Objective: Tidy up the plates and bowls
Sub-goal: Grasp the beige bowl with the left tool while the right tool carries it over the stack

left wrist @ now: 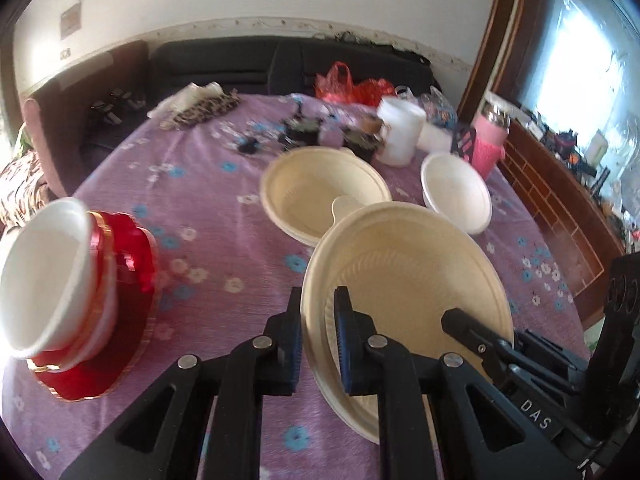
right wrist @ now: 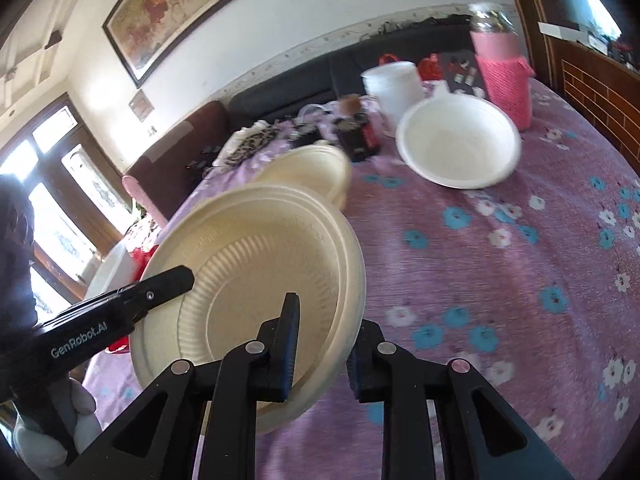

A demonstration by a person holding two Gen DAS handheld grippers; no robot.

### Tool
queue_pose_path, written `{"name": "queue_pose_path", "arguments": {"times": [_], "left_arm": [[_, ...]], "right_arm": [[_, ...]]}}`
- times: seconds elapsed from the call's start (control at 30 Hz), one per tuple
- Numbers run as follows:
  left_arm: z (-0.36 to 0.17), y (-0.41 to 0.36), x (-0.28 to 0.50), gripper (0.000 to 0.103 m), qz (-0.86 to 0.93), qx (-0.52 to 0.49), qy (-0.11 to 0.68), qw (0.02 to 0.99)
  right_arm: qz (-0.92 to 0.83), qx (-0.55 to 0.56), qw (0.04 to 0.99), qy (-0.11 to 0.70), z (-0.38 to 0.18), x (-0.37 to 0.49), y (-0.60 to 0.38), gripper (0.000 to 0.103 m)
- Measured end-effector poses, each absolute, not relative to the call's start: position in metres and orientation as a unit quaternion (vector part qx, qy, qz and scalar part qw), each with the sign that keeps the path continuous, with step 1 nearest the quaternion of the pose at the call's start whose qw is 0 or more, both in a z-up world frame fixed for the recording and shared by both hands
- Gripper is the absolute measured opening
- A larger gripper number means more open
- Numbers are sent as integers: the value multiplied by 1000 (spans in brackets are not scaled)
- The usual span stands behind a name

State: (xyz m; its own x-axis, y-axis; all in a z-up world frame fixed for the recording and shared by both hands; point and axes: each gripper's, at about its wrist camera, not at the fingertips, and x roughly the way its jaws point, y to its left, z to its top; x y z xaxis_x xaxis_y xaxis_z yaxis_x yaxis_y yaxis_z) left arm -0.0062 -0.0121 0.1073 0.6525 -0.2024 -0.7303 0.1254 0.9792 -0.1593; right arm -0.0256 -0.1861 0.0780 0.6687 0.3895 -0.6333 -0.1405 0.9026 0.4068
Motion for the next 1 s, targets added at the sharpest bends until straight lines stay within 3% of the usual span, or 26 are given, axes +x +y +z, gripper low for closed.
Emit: {"name": "queue_pose_path", "arguments": {"times": [0.53, 1.0], "left_arm": [[189, 162, -72, 14, 3, -108, 303, 947], [183, 243, -47, 15, 60, -110, 324, 938]], "right_arm": [[251, 65, 909, 325, 187, -38, -1, 23], [271, 4, 898, 346, 192, -7, 102, 24]]}}
